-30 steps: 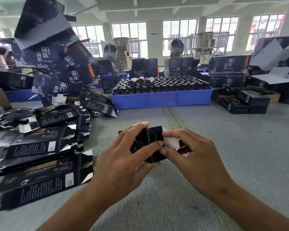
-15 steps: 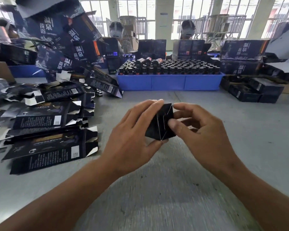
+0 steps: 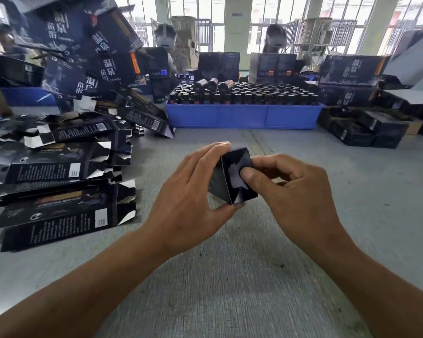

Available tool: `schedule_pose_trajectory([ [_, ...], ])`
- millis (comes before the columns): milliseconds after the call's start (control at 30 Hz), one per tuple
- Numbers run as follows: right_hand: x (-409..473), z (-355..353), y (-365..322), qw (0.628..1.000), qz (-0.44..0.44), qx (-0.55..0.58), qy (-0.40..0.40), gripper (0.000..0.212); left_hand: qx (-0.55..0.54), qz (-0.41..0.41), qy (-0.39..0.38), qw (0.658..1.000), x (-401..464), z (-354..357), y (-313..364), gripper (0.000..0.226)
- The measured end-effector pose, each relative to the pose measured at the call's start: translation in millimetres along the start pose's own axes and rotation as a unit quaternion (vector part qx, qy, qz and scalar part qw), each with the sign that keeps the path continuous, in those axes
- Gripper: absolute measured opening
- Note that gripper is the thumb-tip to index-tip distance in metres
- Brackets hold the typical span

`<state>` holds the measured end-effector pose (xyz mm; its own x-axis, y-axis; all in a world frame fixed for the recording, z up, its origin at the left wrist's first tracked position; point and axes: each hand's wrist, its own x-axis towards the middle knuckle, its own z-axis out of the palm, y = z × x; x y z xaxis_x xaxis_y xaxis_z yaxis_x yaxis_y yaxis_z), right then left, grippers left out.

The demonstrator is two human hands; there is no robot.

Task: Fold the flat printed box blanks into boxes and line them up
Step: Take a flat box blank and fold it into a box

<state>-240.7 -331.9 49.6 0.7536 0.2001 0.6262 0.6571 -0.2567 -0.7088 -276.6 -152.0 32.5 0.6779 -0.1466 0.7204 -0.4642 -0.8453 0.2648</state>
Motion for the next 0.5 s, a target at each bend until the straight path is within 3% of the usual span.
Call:
schedule_pose_trajectory([
  [267, -2.2, 1.6, -0.7, 0.996, -0.038, -0.073, 0.037, 0.011, -0.006, -0.009, -0.001, 1.0, 0.4, -0.8, 4.5, 0.083],
  [500, 1.9, -3.8, 2.5, 1.0, -0.007, -0.003, -0.027, 0.015, -0.025, -0.024, 0.002, 0.999, 0.1, -3.3, 3.7, 0.086],
])
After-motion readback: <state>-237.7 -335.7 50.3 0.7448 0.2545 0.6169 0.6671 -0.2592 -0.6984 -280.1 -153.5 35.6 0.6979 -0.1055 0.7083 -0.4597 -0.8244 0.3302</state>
